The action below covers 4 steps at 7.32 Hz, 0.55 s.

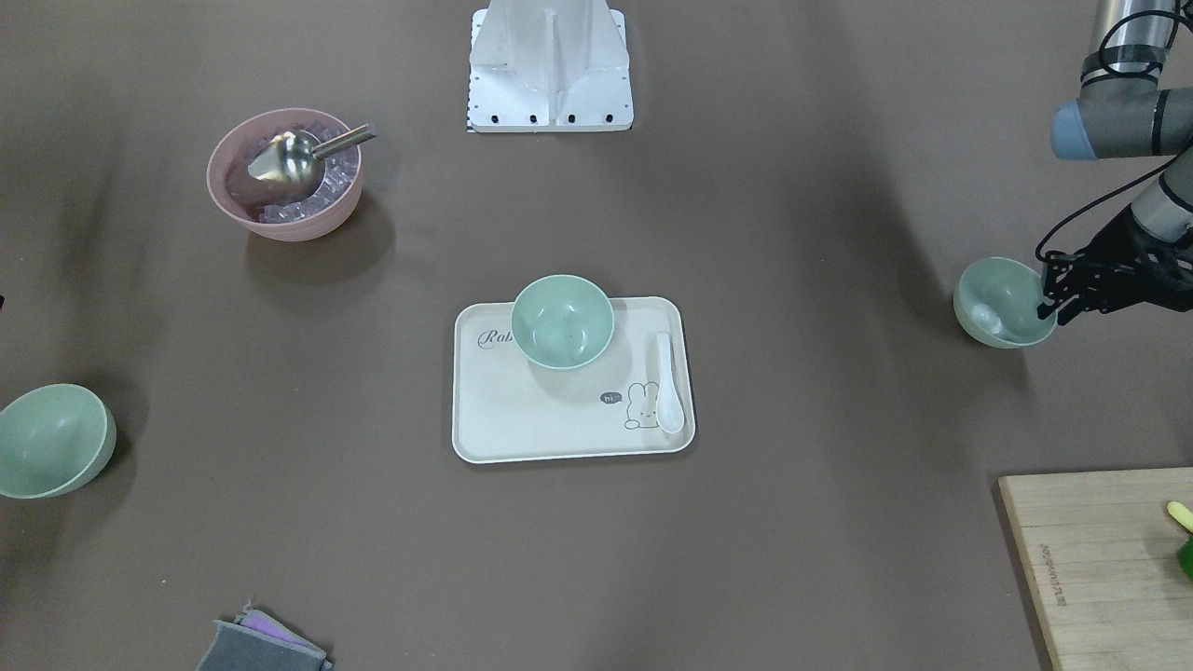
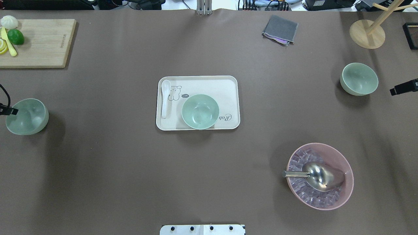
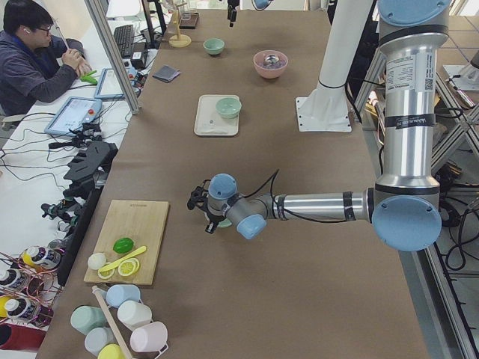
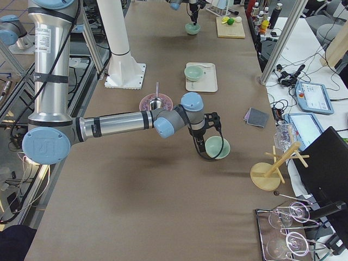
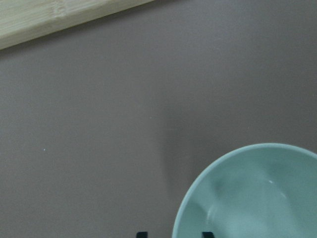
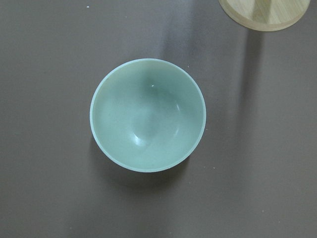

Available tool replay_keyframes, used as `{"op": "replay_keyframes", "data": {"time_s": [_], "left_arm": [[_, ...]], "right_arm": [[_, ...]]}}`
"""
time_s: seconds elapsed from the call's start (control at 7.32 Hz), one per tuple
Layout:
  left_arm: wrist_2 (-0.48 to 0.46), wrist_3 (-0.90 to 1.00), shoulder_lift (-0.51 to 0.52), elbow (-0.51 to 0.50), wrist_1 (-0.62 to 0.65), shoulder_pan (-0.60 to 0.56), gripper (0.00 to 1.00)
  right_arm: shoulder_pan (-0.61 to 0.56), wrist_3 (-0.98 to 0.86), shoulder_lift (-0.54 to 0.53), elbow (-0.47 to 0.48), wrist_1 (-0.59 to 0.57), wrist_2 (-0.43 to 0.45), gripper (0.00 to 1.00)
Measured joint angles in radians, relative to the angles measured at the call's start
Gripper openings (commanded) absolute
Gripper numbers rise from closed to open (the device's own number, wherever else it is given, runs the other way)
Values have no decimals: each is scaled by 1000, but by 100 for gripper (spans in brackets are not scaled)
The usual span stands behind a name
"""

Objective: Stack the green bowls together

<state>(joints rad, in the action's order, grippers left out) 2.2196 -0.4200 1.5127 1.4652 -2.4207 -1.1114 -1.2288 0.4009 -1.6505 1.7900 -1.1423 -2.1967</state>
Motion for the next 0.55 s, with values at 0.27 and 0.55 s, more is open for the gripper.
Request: {"op": "replay_keyframes", "data": {"time_s": [0.27, 0.55], "left_arm": [[0, 1, 2, 0, -2, 1, 23], [0, 2, 9, -1, 0, 1, 19]], "right_arm": [[0, -1, 0, 0, 0, 0, 100], [0, -3, 0, 0, 1, 0, 100]]}}
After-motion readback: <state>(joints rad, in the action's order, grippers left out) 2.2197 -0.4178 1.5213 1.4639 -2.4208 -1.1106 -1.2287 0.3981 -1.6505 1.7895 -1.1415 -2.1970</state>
